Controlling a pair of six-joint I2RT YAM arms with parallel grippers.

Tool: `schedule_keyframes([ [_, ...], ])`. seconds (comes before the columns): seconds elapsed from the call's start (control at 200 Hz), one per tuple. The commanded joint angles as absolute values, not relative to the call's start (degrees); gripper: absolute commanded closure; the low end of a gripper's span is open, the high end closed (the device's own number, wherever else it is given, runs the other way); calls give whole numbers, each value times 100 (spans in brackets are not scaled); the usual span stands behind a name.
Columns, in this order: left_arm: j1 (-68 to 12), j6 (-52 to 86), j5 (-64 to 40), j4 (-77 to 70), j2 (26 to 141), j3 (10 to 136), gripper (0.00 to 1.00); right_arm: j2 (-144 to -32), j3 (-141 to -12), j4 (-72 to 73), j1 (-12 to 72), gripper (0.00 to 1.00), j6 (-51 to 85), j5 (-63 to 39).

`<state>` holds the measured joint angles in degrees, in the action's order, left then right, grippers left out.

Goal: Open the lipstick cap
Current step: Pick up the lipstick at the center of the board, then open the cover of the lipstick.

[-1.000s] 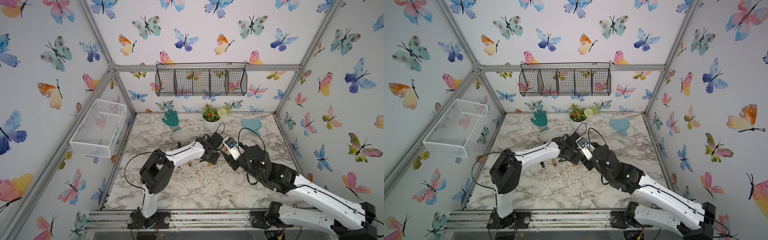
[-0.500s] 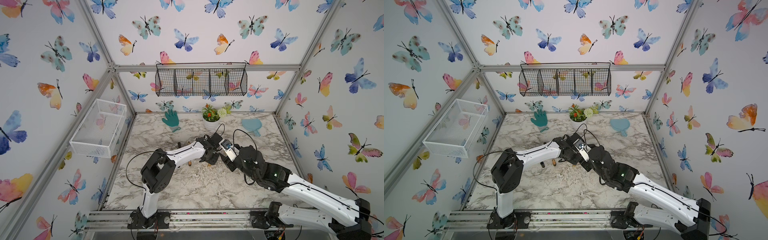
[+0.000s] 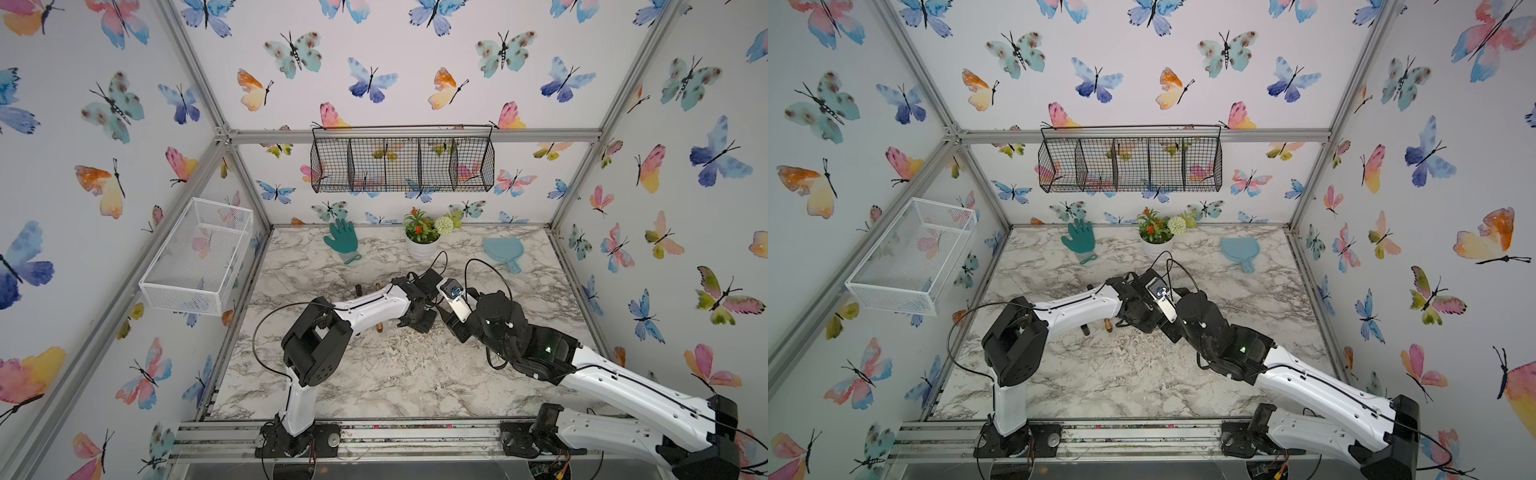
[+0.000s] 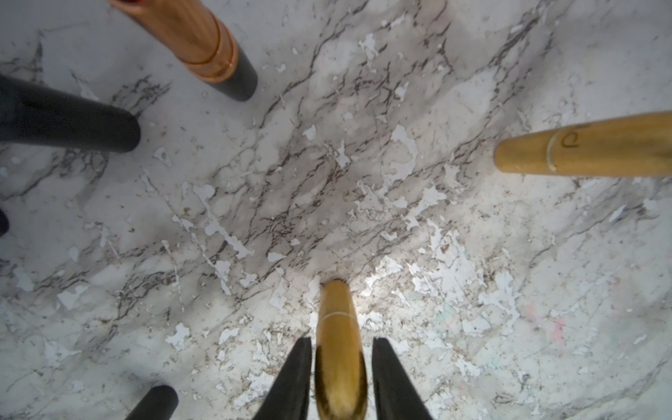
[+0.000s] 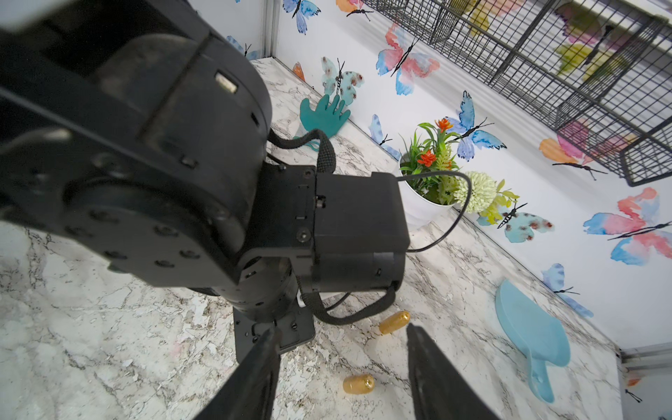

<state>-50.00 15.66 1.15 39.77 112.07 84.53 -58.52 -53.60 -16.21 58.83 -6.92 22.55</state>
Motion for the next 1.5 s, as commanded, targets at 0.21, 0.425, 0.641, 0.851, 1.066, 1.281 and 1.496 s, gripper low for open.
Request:
schedule_keyframes([
  [0.21,-5036,1519,127,4067,11118,8495,88,-5942,-5299,-1608,5889,42,-669,2225],
  [0.425,-4776,1526,-457,4258,10454,8514,92,-5996,-5231,-1682,5889,43,-693,2119],
  [0.641,-4129,1543,-1794,4613,9132,8304,93,-5929,-5025,-1425,5889,42,-726,1953],
  [0.851,-3198,1345,-3257,4878,8122,7887,93,-6340,-5162,-839,5889,42,-853,1362],
  [1.066,-2754,1369,-4079,4872,7513,7622,94,-7066,-5611,-504,5889,41,-1138,929],
  [1.281,-2653,1343,-4225,4869,7253,7418,94,-7488,-5884,-254,5889,41,-1257,557],
  [1.496,-2605,1275,-4365,4887,7246,7333,94,-7765,-5968,-92,5889,48,-1305,376],
])
